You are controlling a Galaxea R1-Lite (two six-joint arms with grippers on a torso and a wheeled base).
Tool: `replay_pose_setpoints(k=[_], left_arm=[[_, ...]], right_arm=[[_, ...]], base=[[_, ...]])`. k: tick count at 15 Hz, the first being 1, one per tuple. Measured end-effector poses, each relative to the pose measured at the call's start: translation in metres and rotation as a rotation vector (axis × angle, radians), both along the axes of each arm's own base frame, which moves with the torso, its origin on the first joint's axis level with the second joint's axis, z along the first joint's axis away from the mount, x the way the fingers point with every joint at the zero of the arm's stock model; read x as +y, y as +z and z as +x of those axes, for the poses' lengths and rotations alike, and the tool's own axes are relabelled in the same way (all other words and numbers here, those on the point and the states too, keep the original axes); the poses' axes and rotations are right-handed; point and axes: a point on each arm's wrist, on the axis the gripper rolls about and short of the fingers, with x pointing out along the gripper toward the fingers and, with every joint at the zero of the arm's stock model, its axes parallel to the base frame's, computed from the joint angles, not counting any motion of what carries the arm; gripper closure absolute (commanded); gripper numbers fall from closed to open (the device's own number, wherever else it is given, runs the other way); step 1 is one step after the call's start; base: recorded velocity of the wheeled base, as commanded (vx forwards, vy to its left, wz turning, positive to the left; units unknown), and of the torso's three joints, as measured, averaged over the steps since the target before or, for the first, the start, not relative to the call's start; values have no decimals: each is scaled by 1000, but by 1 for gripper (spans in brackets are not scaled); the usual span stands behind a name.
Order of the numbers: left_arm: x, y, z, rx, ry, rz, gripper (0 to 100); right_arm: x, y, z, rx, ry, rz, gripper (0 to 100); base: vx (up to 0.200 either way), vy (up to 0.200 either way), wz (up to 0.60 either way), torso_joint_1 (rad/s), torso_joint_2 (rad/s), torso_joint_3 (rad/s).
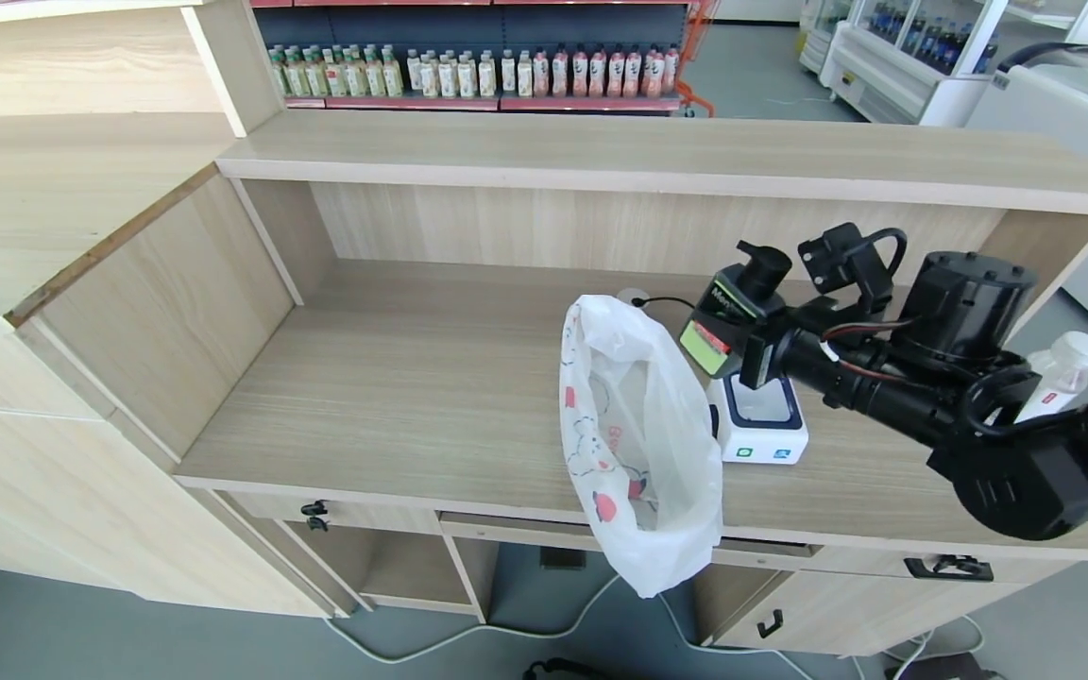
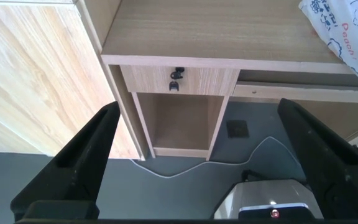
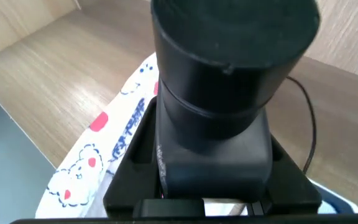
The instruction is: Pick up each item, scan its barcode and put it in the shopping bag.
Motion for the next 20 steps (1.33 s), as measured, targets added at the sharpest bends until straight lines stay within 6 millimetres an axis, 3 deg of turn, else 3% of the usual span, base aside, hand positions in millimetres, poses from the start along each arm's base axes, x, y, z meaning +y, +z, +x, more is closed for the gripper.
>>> replay_pose_setpoints(k=[14, 19, 20], left_arm=[[0, 0, 0, 0, 1, 0, 0], [0, 0, 0, 0, 1, 0, 0], [0, 0, 0, 0, 1, 0, 0]], right_arm=[[31, -109, 14, 67, 156, -158, 100], [33, -131, 19, 116, 161, -179, 100], [33, -134, 19, 119, 160, -182, 0]], base=[[0, 0, 0, 0, 0, 0], [0, 0, 0, 0, 0, 0], [0, 0, 0, 0, 0, 0]])
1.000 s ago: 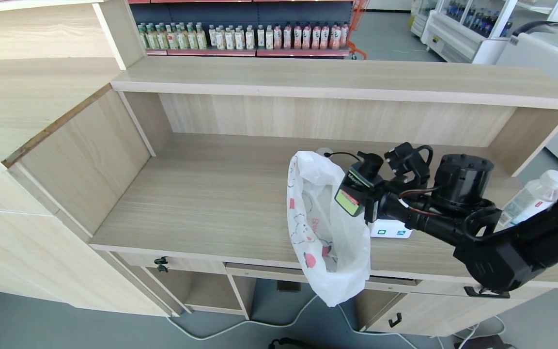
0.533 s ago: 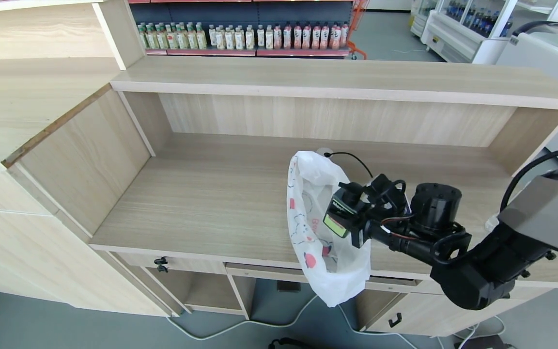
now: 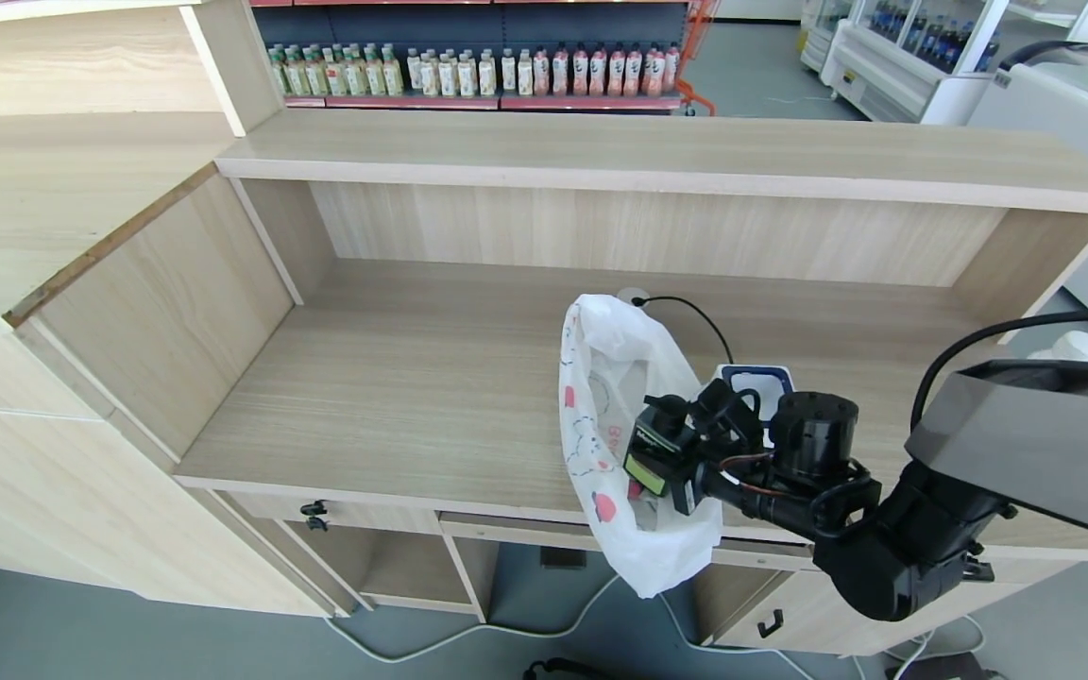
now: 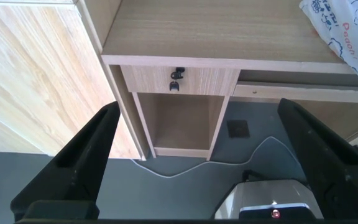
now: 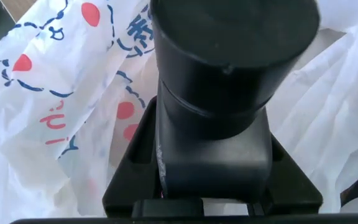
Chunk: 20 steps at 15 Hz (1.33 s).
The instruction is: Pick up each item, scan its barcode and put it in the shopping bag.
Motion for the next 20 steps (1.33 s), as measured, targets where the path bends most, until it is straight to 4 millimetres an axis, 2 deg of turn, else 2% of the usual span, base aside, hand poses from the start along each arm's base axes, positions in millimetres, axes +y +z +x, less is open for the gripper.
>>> replay_pose_setpoints(k=[4, 6, 8, 10, 13, 15, 17, 20], left_arm=[[0, 0, 0, 0, 0, 0, 0], [0, 0, 0, 0, 0, 0, 0], [0, 0, 0, 0, 0, 0, 0], [0, 0, 0, 0, 0, 0, 0], [0, 0, 0, 0, 0, 0, 0], [0, 0, 0, 0, 0, 0, 0], [0, 0, 0, 0, 0, 0, 0], [0, 0, 0, 0, 0, 0, 0]], right_arm=[[-2, -4, 1, 2, -5, 1, 0], [-5, 2, 1, 10, -1, 15, 0], [-10, 19, -2, 5, 27, 56, 0], [-21, 47, -11, -7, 43, 113, 0], [-54, 95, -41, -28, 11, 198, 0], [-88, 116, -73, -25, -82, 226, 0], [-129, 120, -107, 10, -251, 219, 0], [-180, 109, -145, 13, -614, 120, 0]], base=[[0, 0, 0, 0, 0, 0], [0, 0, 0, 0, 0, 0], [0, 0, 0, 0, 0, 0], [0, 0, 0, 0, 0, 0], [0, 0, 0, 0, 0, 0], [0, 0, 0, 0, 0, 0], [0, 0, 0, 0, 0, 0], [0, 0, 0, 0, 0, 0]])
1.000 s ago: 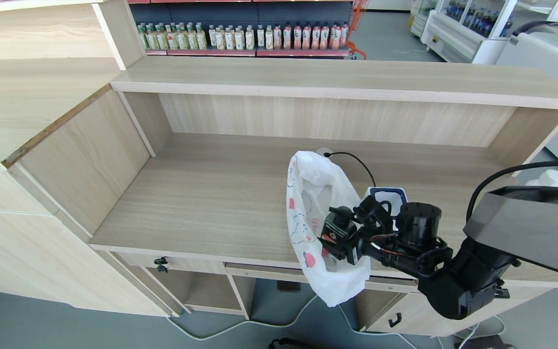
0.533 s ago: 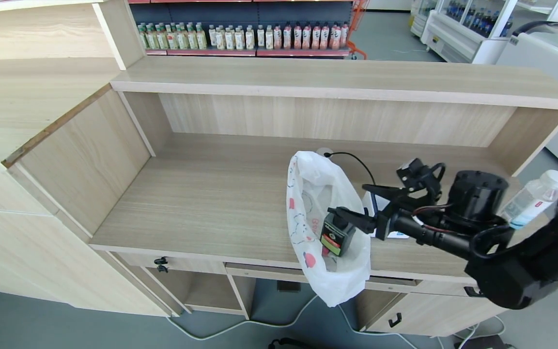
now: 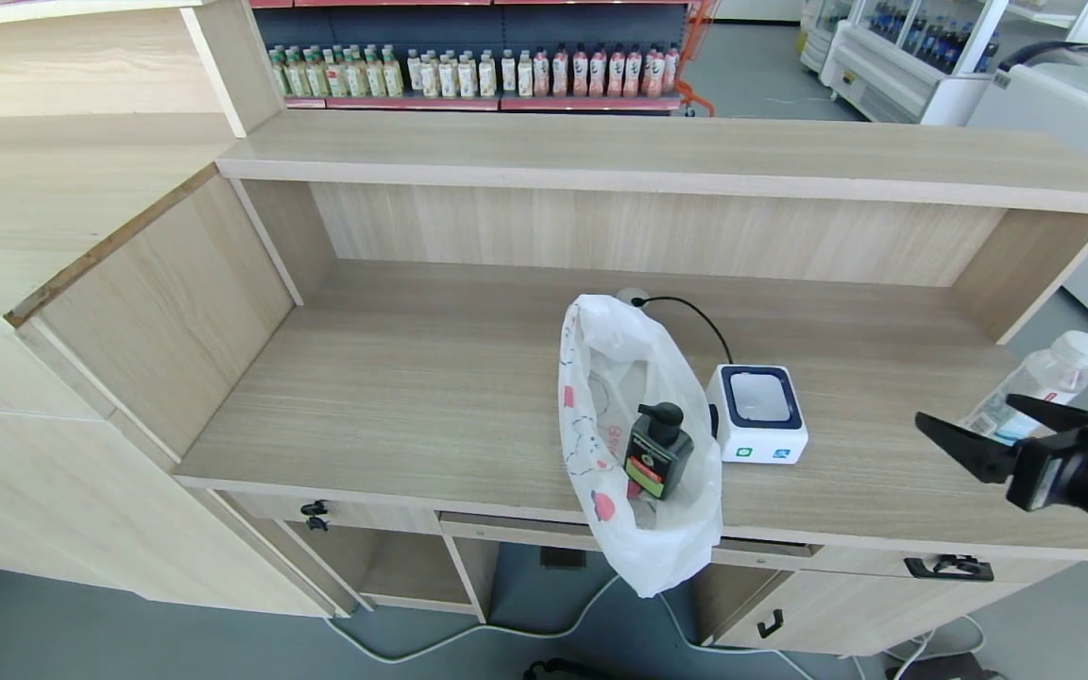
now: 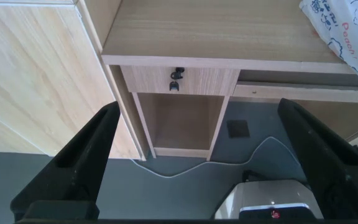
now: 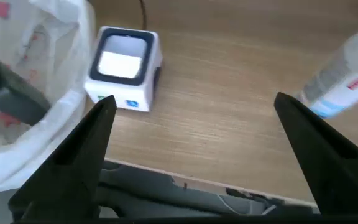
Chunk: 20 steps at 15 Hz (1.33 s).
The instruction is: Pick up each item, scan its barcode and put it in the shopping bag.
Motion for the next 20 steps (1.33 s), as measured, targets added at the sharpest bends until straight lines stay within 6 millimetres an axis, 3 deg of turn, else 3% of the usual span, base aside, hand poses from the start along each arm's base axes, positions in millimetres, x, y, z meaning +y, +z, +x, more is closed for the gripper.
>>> replay_pose_setpoints(k=[2, 8, 16, 20], left_arm=[[0, 0, 0, 0, 0, 0, 0], [0, 0, 0, 0, 1, -1, 0], [0, 0, 0, 0, 1, -5, 0], [0, 0, 0, 0, 2, -8, 0]], right_arm=[[-15, -6, -16, 24, -135, -26, 0], [-16, -3, -35, -5, -169, -37, 0], [-14, -8, -52, 21, -203, -35, 0], [-13, -8, -60, 38, -213, -29, 0]], base=[[0, 0, 0, 0, 0, 0], [0, 0, 0, 0, 0, 0], [0, -200, 0, 2, 2, 2], [-200, -200, 0, 8, 5, 1]])
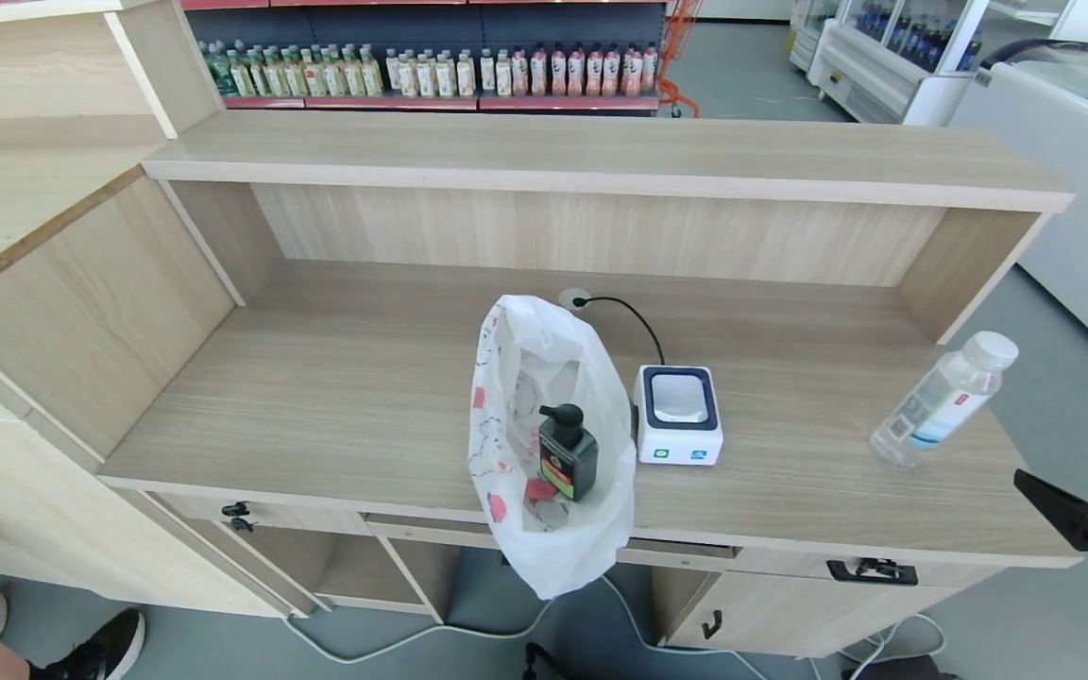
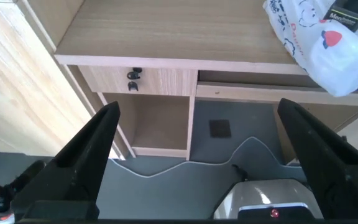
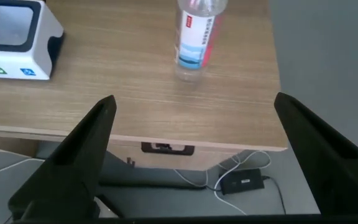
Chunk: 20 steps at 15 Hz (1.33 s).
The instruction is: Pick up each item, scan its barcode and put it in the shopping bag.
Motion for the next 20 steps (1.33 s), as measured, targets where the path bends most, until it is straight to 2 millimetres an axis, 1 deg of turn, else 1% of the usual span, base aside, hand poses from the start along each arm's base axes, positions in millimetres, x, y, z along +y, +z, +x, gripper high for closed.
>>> replay_pose_setpoints(k=[5, 7, 8, 10, 11, 14, 15, 18, 20], left_arm=[[0, 0, 0, -1, 0, 8, 0], [0, 0, 0, -1, -1, 10, 0], [0, 0, 0, -1, -1, 10, 0], [0, 0, 0, 0, -1, 10, 0], [0, 0, 0, 0, -1, 11, 0], [0, 0, 0, -1, -1, 11, 0], [0, 0, 0, -1, -1, 11, 0], [0, 0, 0, -1, -2, 11, 0], [0, 0, 0, -1, -2, 11, 0]], right_arm=[[0, -3, -3, 21, -6, 8, 0], [-1, -2, 1, 29, -5, 13, 0], [-2, 1, 6, 26, -3, 15, 0], [-6, 9, 19, 10, 1, 25, 0], [-9, 15, 29, -6, 2, 41, 0], [-13, 32, 58, -49, 28, 81, 0], [-13, 34, 64, -53, 36, 84, 0], [-10, 33, 71, -43, 55, 122, 0], [-2, 35, 74, -46, 122, 172, 0]], base=[[-200, -200, 0, -3, 0, 3], [-200, -200, 0, 0, 2, 2], [-200, -200, 0, 2, -2, 7], [0, -200, 0, -2, 2, 2], [0, -200, 0, 2, -12, 2], [0, 0, 0, 0, 0, 0], [0, 0, 0, 0, 0, 0], [200, 0, 0, -2, 1, 2], [200, 0, 0, 2, 7, 0]])
